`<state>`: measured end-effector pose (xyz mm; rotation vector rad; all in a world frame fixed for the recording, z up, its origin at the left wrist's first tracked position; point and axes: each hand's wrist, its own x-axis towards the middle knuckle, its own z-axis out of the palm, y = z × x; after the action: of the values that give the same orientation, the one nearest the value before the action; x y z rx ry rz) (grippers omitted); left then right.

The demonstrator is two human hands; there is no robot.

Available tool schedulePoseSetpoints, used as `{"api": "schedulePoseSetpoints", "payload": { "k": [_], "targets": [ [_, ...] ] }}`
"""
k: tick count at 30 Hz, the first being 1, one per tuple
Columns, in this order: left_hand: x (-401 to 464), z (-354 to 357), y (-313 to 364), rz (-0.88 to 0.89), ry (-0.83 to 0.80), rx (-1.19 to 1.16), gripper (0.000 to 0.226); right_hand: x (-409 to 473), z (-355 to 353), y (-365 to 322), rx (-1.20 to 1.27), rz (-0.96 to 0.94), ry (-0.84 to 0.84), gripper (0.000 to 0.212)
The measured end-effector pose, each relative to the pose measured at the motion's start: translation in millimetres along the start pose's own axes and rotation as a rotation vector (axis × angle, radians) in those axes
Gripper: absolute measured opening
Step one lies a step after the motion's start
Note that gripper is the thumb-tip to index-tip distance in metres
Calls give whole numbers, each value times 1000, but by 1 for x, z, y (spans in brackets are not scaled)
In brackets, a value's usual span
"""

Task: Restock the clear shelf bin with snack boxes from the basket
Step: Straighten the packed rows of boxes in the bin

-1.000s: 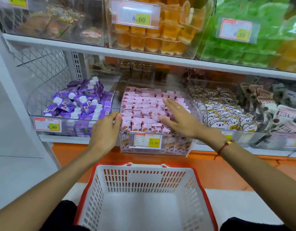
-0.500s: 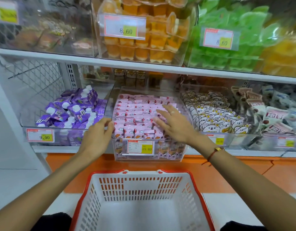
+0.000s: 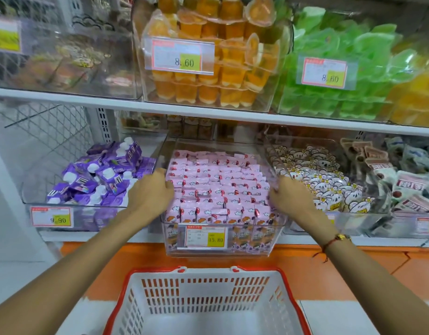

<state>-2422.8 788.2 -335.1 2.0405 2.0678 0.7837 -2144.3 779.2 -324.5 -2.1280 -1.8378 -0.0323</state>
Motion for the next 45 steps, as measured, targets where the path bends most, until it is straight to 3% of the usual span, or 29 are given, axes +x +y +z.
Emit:
{"api": "schedulePoseSetpoints", "payload": {
  "k": [5,12,20,29,34,36,38,40,42,45],
  "targets": [
    [9,4,-4,-12,22,-77,14,-4,6,6,86,-23,128,16],
    [11,-6,-9,5,42,-223,22,-7,5,1,243,-25,230,24],
    [44,-23,-5,22,121,-266,25,23,-13,-8,301,-79,284,12],
    [68,1,0,54,-66,125,17,38,22,-2,162,-83,210,14],
    [64,-9,5,36,-137,239,20,41,-1,-6,-25,-45,44,17],
    [49,-13,8,175,-40,219,29,24,-9,-8,-62,-180,160,25],
    [27,-10,9,551,133,124,38,-3,-5,-11,-55,-467,260,28],
    [5,-3,7,848,71,116,39,-26,6,-9,-102,-693,108,40],
    [-3,9,0,865,-87,229,51,-33,17,-3,-153,-701,-50,57],
    [-1,18,-7,842,-98,268,56,-29,26,2,-148,-689,17,58]
  ]
}}
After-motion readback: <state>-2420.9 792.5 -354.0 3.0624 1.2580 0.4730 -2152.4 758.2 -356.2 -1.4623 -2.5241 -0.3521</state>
